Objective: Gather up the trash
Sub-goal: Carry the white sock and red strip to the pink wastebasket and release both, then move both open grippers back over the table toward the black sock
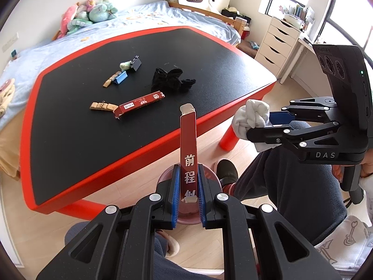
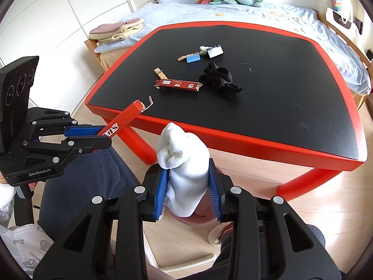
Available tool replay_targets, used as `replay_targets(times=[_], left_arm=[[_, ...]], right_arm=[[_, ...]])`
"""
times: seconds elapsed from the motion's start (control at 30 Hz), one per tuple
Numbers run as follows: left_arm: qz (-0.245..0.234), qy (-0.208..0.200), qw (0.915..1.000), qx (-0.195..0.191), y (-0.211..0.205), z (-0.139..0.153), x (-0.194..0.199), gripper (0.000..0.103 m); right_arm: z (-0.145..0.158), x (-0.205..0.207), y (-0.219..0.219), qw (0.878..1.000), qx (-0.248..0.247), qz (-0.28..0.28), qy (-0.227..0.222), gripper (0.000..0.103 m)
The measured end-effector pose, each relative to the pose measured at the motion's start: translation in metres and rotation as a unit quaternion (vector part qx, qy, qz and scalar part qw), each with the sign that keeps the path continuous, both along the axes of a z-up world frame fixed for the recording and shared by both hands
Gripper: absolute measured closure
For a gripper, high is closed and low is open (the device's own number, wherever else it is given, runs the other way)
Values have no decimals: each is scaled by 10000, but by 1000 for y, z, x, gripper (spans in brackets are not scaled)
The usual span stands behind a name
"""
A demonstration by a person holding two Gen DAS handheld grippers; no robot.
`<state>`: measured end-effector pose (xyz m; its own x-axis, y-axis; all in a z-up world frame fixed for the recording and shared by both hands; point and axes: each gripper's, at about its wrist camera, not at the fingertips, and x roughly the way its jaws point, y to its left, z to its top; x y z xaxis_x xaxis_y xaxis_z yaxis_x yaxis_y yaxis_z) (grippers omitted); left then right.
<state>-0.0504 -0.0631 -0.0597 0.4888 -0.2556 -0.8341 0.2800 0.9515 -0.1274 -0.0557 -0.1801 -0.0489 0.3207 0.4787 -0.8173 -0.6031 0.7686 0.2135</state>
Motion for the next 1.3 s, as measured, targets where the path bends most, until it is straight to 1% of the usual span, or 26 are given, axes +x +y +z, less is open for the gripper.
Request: replay_targets(times=[0.27, 0.3, 0.33, 0.37, 0.4, 0.43, 0.47, 0.5, 0.57, 0.7, 0.9, 1.3], left_arm=[[-28, 82, 10000, -33, -5, -4, -2, 89], [-35, 89, 9999, -36, -6, -4, -2, 88], [-40, 84, 9999, -41, -6, -4, -1, 82], [-30, 99, 9999, -21, -6, -5, 0, 75], [22, 82, 10000, 14, -5, -6, 1, 49], [91, 38, 10000, -12, -3, -5, 2, 24], [177, -27, 9998, -55, 0, -4, 2, 17], [256, -59, 9997, -14, 2, -4, 2, 16], [360, -49, 9993, 104, 4, -5, 4, 14], [490, -70, 9987, 95, 10, -3, 3, 9], [486, -92, 9987, 120, 13, -1, 2, 8], [493, -116, 9986, 118, 13, 1, 2, 8]], right_arm=[[-6, -2, -1, 9999, 76, 23, 96, 70], [-6, -2, -1, 9999, 108, 45, 118, 67], [-7, -3, 0, 9998, 119, 75, 131, 66], [-7, -3, 0, 9997, 123, 107, 162, 55], [-8, -2, 1, 9998, 110, 97, 154, 37], [-8, -2, 0, 9999, 94, 53, 111, 29], [-8, -1, -2, 9999, 105, 10, 89, 17], [-8, 0, -3, 9999, 106, -45, 89, 12], [-9, 3, -6, 9999, 35, -130, 93, 11], [-12, 6, -7, 9997, -35, -201, 129, 10], [-11, 6, -5, 9997, -42, -195, 140, 7], [-10, 7, -2, 9998, -36, -146, 158, 6]])
